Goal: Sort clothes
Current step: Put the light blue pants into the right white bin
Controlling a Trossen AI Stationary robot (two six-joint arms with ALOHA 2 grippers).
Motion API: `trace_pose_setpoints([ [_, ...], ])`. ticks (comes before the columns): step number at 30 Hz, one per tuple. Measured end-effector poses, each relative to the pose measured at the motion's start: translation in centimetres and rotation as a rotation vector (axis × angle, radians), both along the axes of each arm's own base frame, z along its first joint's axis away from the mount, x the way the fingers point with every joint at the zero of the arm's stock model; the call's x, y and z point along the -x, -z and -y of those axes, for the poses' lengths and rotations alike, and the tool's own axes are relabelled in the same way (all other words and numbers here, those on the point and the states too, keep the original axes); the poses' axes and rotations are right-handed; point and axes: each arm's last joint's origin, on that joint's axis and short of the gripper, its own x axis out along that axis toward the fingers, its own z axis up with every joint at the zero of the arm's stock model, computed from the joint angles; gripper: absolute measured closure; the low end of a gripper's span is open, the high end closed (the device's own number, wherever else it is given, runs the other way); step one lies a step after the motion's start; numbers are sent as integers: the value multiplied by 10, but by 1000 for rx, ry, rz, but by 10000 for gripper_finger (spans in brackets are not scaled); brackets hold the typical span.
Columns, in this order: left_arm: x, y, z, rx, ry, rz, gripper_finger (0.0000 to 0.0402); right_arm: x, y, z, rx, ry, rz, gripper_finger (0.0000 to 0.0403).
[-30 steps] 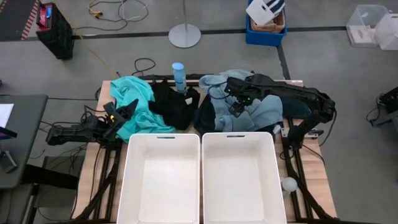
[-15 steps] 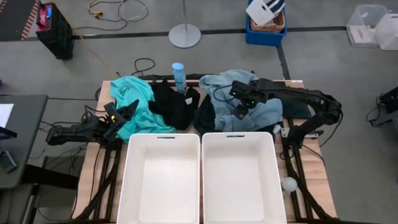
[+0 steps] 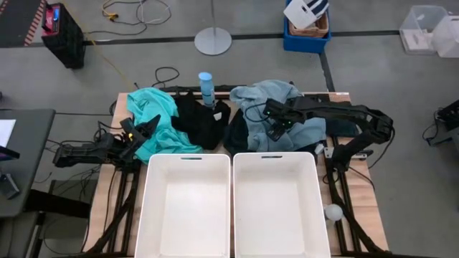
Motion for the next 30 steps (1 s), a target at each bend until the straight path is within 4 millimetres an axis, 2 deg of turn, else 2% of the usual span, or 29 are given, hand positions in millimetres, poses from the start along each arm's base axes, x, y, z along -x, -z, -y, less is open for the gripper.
trace_pose_setpoints([
  [9, 0, 1, 0, 1, 0, -8, 401, -3, 3, -4, -26, -22, 38, 362],
  [13, -1, 2, 0, 2, 0, -22, 401, -6, -4, -12, -11, -54, 96, 363],
  [18, -1, 2, 0, 2, 1, -26, 401, 3, -29, -23, 28, -56, 221, 363],
  [23, -1, 2, 0, 3, 0, -26, 401, 23, -62, -32, 81, -54, 377, 363],
  [30, -1, 2, 0, 3, 0, -25, 401, 62, -107, -44, 162, -22, 639, 363],
])
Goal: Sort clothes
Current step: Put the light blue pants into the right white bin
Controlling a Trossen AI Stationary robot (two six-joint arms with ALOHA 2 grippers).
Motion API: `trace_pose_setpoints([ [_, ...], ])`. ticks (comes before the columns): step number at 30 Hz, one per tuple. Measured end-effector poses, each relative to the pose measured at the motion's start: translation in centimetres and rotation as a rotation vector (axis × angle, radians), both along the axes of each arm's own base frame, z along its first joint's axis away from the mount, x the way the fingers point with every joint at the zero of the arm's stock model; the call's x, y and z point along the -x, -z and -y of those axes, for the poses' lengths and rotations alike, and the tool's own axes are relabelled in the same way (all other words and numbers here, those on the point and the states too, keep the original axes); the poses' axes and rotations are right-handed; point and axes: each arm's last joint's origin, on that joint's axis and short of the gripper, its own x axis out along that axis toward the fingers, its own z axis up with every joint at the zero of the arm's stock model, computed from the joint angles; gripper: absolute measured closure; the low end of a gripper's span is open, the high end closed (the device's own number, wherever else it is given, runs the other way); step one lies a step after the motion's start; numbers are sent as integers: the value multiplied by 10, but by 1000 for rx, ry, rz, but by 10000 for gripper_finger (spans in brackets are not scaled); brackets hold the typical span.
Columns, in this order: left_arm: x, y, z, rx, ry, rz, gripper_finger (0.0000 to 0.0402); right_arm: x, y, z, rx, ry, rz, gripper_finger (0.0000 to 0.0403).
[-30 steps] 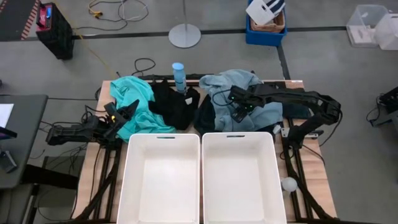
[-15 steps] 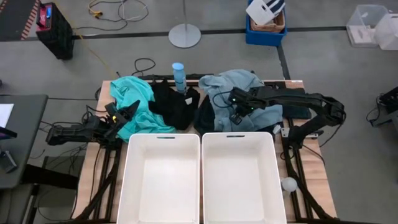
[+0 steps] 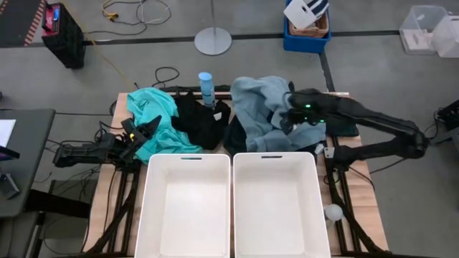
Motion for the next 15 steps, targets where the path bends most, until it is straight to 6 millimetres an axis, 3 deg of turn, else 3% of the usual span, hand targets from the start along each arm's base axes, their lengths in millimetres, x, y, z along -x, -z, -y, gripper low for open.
trace_pose_setpoints([
  [7, 0, 0, 0, 0, -1, 0, 401, 36, -46, -15, 62, -14, 352, 363],
  [15, 0, 0, 0, 36, 18, 37, 401, 64, -112, -30, 194, -96, 599, 363],
])
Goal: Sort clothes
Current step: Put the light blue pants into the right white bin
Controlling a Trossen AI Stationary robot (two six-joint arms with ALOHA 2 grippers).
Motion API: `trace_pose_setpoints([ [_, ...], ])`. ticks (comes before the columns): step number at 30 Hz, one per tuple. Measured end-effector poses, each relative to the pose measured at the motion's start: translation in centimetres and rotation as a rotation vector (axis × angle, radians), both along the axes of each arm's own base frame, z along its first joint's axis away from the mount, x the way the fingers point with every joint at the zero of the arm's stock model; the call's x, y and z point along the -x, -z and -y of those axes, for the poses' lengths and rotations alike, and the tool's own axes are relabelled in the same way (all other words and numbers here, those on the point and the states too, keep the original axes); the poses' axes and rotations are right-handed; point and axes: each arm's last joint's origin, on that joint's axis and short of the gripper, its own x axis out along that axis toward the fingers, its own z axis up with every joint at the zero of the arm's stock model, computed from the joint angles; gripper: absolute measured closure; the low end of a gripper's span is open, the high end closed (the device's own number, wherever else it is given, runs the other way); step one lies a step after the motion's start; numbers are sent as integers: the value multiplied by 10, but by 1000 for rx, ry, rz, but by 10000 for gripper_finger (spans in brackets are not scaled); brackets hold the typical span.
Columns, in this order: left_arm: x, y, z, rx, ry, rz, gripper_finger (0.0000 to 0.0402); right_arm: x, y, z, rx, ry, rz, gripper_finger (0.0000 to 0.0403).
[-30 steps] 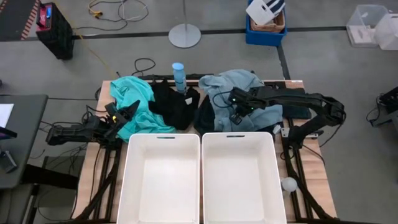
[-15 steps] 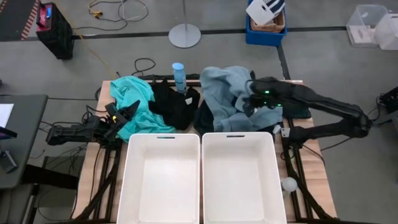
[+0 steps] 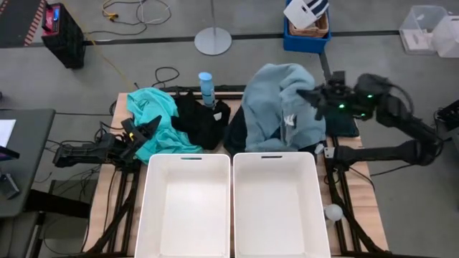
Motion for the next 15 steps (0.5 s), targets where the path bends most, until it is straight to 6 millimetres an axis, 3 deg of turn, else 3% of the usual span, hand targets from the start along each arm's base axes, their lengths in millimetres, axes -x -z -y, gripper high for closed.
trace_pose_setpoints([
  [6, 0, 0, 0, 60, 31, 64, 401, 8, -44, -8, 115, -53, 84, 363],
  [15, 0, 0, 0, 81, 36, 85, 401, -4, -91, -19, 217, -167, 160, 363],
])
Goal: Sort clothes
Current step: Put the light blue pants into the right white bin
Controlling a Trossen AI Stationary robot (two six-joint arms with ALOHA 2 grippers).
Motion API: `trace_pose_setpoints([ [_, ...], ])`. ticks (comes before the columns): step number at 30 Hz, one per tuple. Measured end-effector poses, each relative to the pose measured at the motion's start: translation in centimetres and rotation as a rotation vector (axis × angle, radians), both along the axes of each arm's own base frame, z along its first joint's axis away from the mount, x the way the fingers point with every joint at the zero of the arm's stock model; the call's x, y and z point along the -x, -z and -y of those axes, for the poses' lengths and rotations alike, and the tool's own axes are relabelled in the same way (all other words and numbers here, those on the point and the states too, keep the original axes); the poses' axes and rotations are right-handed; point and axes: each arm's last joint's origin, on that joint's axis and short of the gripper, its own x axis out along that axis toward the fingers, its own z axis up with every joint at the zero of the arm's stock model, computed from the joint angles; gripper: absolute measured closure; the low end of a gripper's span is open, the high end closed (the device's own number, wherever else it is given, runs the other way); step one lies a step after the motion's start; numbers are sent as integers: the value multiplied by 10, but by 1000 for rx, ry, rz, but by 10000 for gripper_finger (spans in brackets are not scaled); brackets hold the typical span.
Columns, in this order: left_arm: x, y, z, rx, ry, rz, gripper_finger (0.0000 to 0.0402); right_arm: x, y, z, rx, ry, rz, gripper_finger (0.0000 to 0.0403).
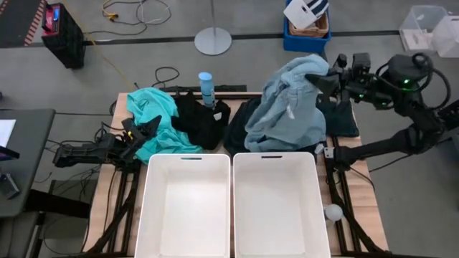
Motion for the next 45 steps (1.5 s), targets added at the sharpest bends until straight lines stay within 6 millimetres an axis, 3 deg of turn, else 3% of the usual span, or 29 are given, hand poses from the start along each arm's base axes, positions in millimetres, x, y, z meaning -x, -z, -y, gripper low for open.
trace_pose_setpoints([
  [12, 0, 0, 0, -18, -9, -21, 401, -30, -63, -16, 86, -88, 159, 363],
  [22, -1, 1, 0, -20, -9, -32, 401, -22, -102, -26, 134, -132, 360, 363],
  [34, -1, 2, 0, -22, 3, -39, 401, -12, -113, -50, 178, -323, 490, 363],
  [45, -3, 5, 0, -22, 4, -78, 401, -30, -91, -113, 260, -643, 309, 363],
])
